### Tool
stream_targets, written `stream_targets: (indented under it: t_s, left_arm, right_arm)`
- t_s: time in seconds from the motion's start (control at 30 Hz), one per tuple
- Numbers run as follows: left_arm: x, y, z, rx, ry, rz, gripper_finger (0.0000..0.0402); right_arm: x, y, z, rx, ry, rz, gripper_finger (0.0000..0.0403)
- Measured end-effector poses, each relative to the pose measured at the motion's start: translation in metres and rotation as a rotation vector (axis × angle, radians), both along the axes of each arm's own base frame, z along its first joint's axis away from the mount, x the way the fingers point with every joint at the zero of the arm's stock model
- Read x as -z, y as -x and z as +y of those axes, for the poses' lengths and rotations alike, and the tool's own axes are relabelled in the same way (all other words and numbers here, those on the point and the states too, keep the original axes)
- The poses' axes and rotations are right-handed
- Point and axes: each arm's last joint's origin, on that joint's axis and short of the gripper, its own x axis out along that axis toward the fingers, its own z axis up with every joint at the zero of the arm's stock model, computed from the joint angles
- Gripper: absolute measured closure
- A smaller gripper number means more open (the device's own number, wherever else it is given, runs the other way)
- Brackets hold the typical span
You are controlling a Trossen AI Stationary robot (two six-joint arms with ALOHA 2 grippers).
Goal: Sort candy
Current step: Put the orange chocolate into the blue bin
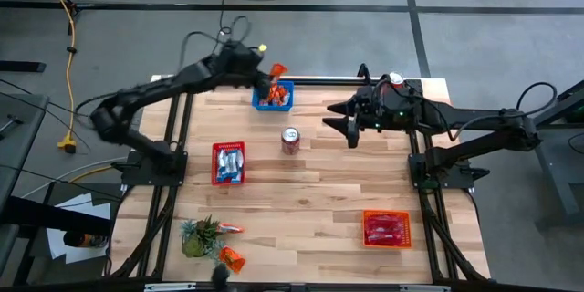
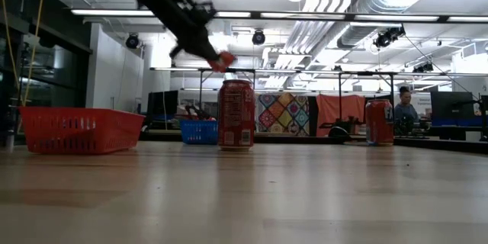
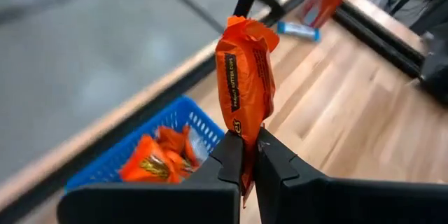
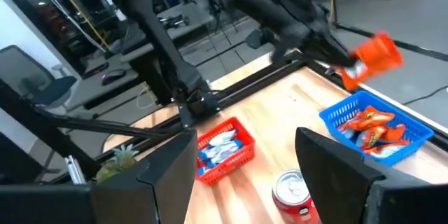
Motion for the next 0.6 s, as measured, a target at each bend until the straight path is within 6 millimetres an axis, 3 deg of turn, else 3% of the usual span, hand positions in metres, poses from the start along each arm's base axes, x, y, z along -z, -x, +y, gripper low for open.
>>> stream_targets:
  t_s: [0.17, 0.37, 0.6]
  left_arm:
    - [0.047, -0.029, 0.023, -0.096, 0.206, -0.028, 0.0401]
    - [0.101, -0.035, 0.028, -0.278, 0.390, 0.018, 0.0401]
    - [0.112, -0.043, 0.028, -0.434, 0.425, -0.035, 0.0401]
  right_arm:
    - [0.003, 0.000, 0.000, 0.007, -0.016, 0.023, 0.0167]
    - [0.010, 0.002, -0.001, 0.054, -0.101, 0.077, 0.0167]
    - [0.012, 0.003, 0.000, 0.057, -0.106, 0.107, 0.0167]
